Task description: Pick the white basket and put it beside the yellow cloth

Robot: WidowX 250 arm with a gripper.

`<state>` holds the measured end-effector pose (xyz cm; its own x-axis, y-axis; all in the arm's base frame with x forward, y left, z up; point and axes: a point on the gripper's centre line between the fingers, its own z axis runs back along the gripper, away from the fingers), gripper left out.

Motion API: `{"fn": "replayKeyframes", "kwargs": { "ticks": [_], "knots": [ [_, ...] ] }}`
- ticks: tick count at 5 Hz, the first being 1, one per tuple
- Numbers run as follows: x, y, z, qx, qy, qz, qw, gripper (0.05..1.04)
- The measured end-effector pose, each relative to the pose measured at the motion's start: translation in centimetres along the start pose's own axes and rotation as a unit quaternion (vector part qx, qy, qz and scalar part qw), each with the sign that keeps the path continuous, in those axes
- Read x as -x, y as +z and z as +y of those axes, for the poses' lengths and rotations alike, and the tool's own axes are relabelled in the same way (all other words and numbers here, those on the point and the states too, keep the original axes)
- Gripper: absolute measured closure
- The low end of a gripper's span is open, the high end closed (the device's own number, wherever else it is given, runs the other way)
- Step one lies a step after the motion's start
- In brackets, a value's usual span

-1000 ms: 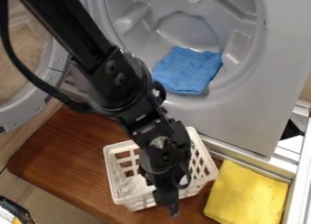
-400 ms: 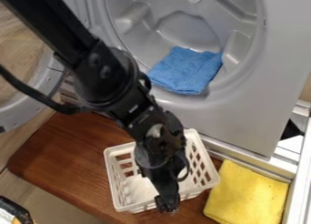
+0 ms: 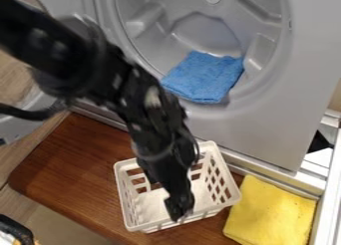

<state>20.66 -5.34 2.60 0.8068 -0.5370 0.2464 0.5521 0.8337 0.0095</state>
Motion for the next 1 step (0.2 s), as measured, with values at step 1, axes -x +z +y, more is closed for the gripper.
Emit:
{"fn": "replayKeyframes", "kwargs": {
  "ticks": [1],
  "knots": [
    [0.52,0.59,0.44,0.026,0.031,0.007,0.9992,0.084]
  ]
}}
